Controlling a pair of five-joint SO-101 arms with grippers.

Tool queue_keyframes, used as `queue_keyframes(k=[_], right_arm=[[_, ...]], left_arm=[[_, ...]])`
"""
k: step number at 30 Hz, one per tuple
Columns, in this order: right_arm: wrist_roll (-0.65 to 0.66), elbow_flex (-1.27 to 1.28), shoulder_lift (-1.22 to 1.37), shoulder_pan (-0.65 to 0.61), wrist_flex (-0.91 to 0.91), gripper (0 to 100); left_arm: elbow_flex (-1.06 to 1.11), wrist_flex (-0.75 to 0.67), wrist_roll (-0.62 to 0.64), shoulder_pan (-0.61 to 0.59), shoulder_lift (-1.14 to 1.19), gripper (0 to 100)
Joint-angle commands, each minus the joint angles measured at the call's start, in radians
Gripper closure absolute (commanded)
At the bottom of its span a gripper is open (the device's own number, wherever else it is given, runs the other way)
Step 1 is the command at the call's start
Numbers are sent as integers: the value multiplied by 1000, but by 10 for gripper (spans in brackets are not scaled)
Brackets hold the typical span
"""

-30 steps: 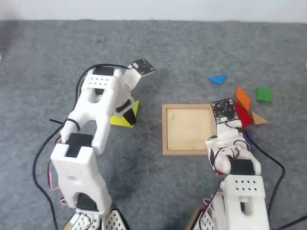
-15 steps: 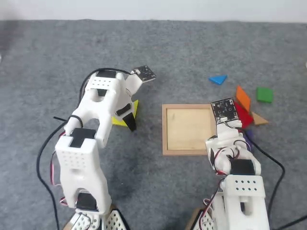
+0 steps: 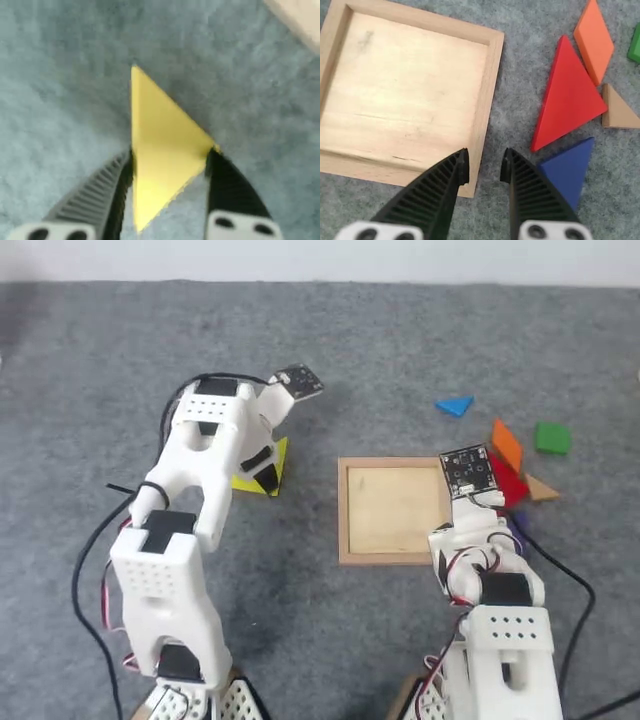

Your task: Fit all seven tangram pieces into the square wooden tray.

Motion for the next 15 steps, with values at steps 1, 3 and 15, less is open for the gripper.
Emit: queue_keyframes(k=[1,3,15], right_arm=[[18,-9,-22,1,-16,872],[18,-9,-22,1,-16,872],[18,-9,-24,4,-16,872]], left_arm=[[-30,38,21,2,17,811],[-59,68,37,2,17,812],[-48,129,63,74,29,682]])
